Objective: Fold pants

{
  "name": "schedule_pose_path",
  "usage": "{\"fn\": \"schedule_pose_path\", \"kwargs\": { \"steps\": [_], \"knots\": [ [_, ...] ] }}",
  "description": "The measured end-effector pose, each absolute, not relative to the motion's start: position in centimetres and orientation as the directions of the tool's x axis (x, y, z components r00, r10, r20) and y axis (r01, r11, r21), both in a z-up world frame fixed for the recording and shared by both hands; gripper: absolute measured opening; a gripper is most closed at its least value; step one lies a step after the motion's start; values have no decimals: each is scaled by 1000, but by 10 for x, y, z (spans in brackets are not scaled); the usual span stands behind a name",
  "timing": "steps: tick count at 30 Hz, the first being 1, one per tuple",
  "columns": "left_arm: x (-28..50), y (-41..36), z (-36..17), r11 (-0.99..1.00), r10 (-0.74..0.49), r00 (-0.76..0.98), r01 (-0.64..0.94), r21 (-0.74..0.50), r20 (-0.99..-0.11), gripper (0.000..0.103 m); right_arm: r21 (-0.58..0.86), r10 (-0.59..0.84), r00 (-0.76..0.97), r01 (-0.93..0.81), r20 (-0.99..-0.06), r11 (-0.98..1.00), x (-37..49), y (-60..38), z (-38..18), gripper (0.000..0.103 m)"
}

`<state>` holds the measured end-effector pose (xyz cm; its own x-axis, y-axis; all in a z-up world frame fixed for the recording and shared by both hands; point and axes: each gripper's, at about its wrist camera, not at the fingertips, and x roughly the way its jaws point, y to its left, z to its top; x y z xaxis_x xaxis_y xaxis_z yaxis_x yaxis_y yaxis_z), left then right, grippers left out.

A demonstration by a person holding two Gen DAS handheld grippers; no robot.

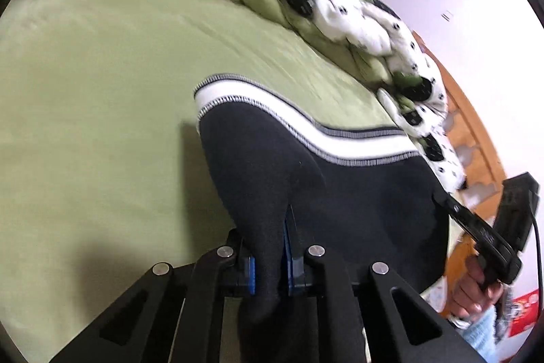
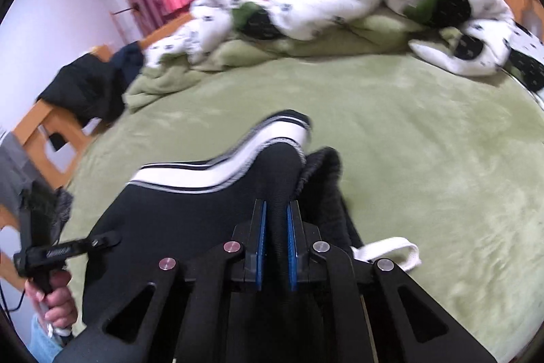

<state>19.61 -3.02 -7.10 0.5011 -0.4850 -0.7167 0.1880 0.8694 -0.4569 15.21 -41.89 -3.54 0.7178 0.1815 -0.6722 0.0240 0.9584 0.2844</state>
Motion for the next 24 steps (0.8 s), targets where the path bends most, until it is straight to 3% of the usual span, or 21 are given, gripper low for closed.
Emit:
{"fn": "schedule_pose_path", "kwargs": {
  "steps": [7,12,14,19,24],
  "knots": [
    [177,77,-45,934,-326,574,74,-348,-751,12,419,389,685,-134,-616,898,159,-322,-39,10],
    [174,109,-85,946,-286,515,18,-324,-808,14,428,424,647,-163,-634,889,173,-269,-68,11],
    [174,109,-103,946,-292,491,24,-323,-820,31,320,329,667,-142,-669,937,174,-261,-82,11],
    [157,99,-114,981,-183,499,37,-190,-847,51,248,239,619,-73,-748,966,173,-278,-124,11],
    [129,113,-101,987,-158,534,55,-152,-830,59,220,213,659,-74,-721,973,158,-284,-88,24]
  ]
}}
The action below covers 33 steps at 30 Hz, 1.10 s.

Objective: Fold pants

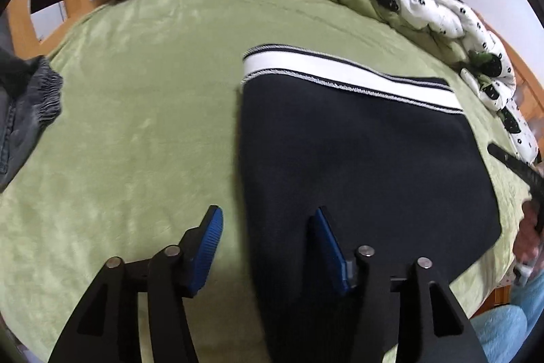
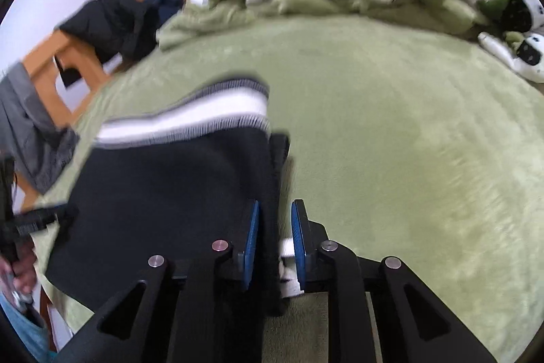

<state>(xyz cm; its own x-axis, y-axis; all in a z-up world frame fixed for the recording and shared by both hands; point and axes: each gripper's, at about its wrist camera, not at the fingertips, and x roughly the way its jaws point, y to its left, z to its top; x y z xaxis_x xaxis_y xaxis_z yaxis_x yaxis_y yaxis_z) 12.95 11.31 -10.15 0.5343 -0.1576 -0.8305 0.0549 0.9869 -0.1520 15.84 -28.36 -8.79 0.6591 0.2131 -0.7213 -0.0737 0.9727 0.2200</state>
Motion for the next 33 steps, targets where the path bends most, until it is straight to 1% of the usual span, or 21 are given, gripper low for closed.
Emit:
{"fn": "schedule_pose_path", "kwargs": {
  "steps": [1,2,5,8,10,11,12,14,17,18,20,21,23,25,26,27,28,29,30,31,33],
  "knots": [
    [125,118,-100,984,-171,541,48,-173,-824,61,232,215,675,-66,-706,970,159,-286,-82,27],
    [122,123,-99,980,-184,542,42,-193,-820,61,252,231,681,-70,-695,965,162,-288,-78,31],
    [110,140,-101,968,-226,536,29,-250,-813,61,282,256,685,-77,-682,956,191,-281,-73,32],
    [92,150,-102,961,-253,537,46,-271,-805,61,291,267,661,-77,-701,954,231,-271,-87,42],
    [77,153,-103,963,-259,533,83,-255,-806,61,324,305,615,-83,-728,942,253,-265,-106,29],
    [71,154,-102,965,-255,535,93,-244,-806,61,334,316,613,-88,-724,938,258,-263,-111,16],
    [65,154,-102,966,-255,541,106,-236,-801,61,306,296,643,-100,-706,947,258,-261,-107,14],
    [52,153,-101,955,-296,543,157,-252,-786,61,311,284,692,-90,-663,946,252,-264,-95,14],
    [42,147,-107,929,-370,504,225,-294,-781,61,240,206,662,-41,-720,970,253,-259,-113,14],
    [37,141,-109,919,-389,480,261,-295,-786,61,228,195,665,-38,-721,973,250,-259,-115,17],
    [28,128,-113,910,-387,451,325,-256,-804,61,214,180,658,-30,-731,976,245,-260,-109,25],
    [24,122,-115,910,-375,455,348,-227,-808,61,216,179,647,-22,-741,976,242,-262,-106,26],
    [18,109,-119,909,-358,474,375,-183,-804,61,235,183,628,0,-757,972,228,-268,-97,27],
    [19,92,-128,926,-264,500,371,-71,-825,61,204,161,622,-1,-767,979,207,-266,-89,27],
    [22,83,-135,935,-179,520,354,21,-835,61,194,158,624,-12,-765,981,198,-264,-85,27],
    [26,77,-139,935,-106,533,341,98,-840,57,188,167,626,-32,-762,982,186,-262,-81,27],
    [29,72,-142,931,-81,543,341,131,-836,41,184,174,625,-48,-761,982,174,-260,-78,27],
    [32,69,-141,926,-115,540,363,107,-834,21,182,180,626,-61,-759,981,164,-259,-75,27],
    [35,73,-138,928,-139,540,364,81,-830,16,184,186,626,-69,-757,981,153,-257,-74,27],
    [37,79,-131,945,-152,572,324,52,-806,9,186,194,620,-78,-760,979,145,-257,-75,27],
    [37,104,-114,959,-261,618,256,-124,-742,8,178,199,600,-94,-775,979,134,-253,-81,26]
  ]
}}
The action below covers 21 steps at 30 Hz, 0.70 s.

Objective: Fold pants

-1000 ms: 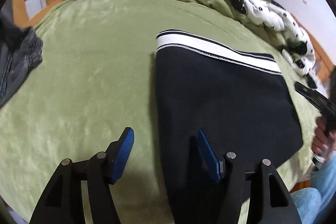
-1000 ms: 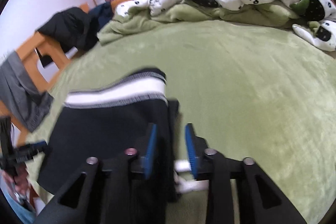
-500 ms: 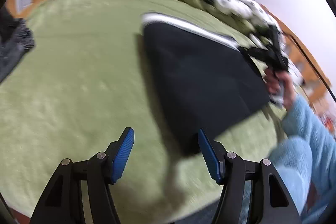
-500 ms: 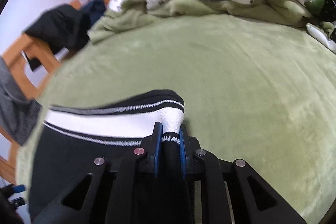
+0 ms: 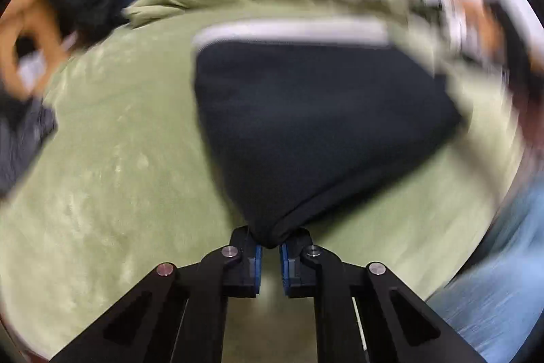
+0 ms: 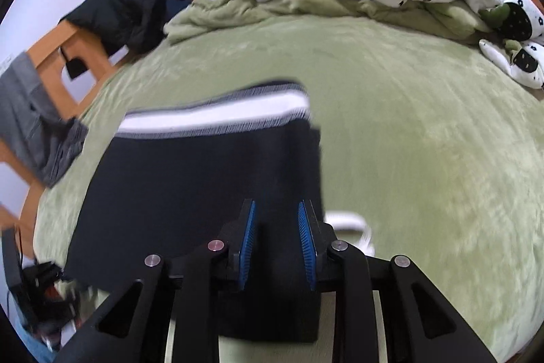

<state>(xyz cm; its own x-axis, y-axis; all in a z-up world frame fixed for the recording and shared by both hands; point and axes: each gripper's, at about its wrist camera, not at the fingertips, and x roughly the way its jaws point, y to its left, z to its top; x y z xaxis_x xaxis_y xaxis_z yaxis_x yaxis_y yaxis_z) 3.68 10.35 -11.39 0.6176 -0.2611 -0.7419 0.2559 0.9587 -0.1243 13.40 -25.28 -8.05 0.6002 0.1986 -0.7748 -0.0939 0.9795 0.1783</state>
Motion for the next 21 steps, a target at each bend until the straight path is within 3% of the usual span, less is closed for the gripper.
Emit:
{"fn": "schedule_pose_path", "kwargs": {
  "steps": [2,5,9,16,21],
  "knots": [
    [42,129,-116,948,-317,603,168,-272,-732,8,136,161,594,-87,-788,987,124,-250,-90,26],
    [44,131,-144,962,-271,533,121,-245,-802,9,148,159,552,-65,-818,987,125,-256,-101,26],
    [24,133,-140,963,-268,521,131,-234,-810,11,196,193,518,-49,-833,979,125,-268,-103,26],
    [-2,157,-93,948,-281,592,46,-316,-755,42,160,234,622,-172,-747,972,106,-260,-71,26],
    [57,114,-59,943,-310,647,117,-310,-697,53,121,285,649,-287,-705,950,117,-239,-65,26]
  ]
}}
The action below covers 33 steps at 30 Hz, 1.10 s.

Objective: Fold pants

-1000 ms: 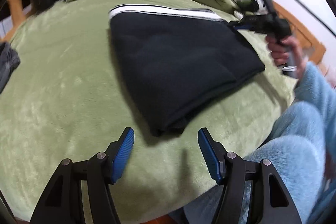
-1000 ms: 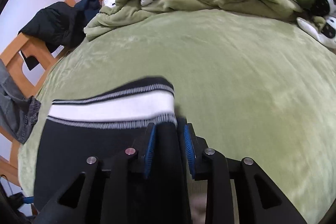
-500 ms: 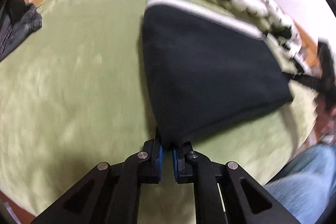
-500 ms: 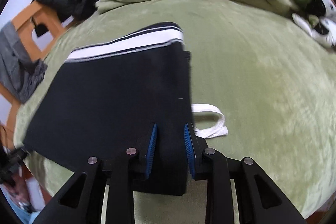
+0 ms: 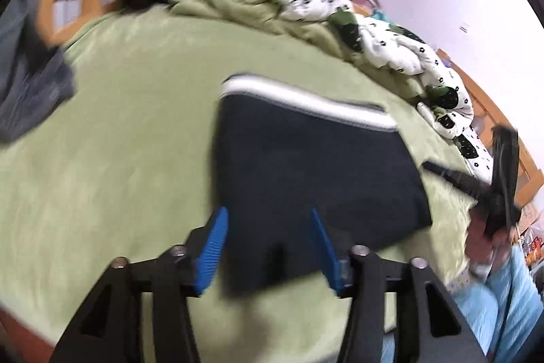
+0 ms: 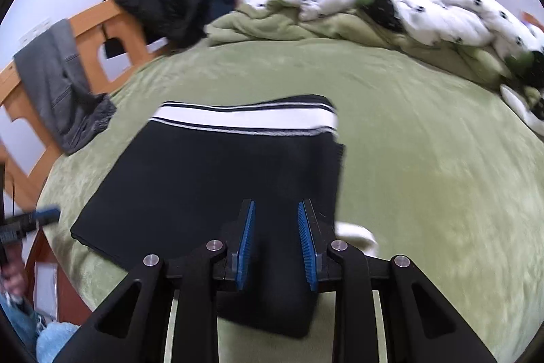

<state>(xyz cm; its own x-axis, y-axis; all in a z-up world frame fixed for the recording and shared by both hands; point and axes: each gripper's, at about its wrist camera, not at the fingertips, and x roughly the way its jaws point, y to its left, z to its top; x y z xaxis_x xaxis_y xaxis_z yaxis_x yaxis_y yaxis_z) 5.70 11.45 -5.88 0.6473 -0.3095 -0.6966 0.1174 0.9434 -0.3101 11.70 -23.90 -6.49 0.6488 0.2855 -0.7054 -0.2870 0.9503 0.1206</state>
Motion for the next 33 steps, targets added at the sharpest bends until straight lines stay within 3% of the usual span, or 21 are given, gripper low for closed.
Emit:
{"fn": "schedule_pose_path", "kwargs": {
  "steps": [3,5,7,9,12,16,22,27,30,33],
  "knots": [
    [93,83,-78,942,-334,578,188,-276,-745,53,76,299,617,-361,-728,930,128,-221,-75,26],
    [98,65,-102,968,-227,529,215,-130,-818,54,-1,273,578,-429,-769,904,125,-214,-93,27],
    [78,63,-120,957,-204,563,285,-44,-801,56,-51,248,551,-470,-797,881,117,-219,-112,27],
    [61,74,-118,951,-237,591,305,-58,-771,60,-68,264,556,-504,-788,861,104,-228,-114,27],
    [67,93,-103,942,-321,563,273,-196,-762,61,7,314,518,-510,-796,860,104,-243,-104,27],
    [110,100,-80,925,-377,596,210,-316,-709,61,39,346,601,-463,-721,885,127,-253,-81,30],
    [204,63,-76,955,-288,658,140,-263,-696,61,20,293,725,-359,-623,933,208,-227,-67,31],
    [257,49,-109,994,-112,606,54,-99,-787,61,-62,233,693,-372,-682,926,254,-192,-102,31],
    [254,58,-111,989,-144,596,53,-140,-790,61,-25,230,673,-347,-703,938,259,-203,-112,28],
    [237,60,-110,991,-134,555,82,-106,-821,64,-58,180,680,-311,-711,949,257,-206,-110,27]
  ]
}}
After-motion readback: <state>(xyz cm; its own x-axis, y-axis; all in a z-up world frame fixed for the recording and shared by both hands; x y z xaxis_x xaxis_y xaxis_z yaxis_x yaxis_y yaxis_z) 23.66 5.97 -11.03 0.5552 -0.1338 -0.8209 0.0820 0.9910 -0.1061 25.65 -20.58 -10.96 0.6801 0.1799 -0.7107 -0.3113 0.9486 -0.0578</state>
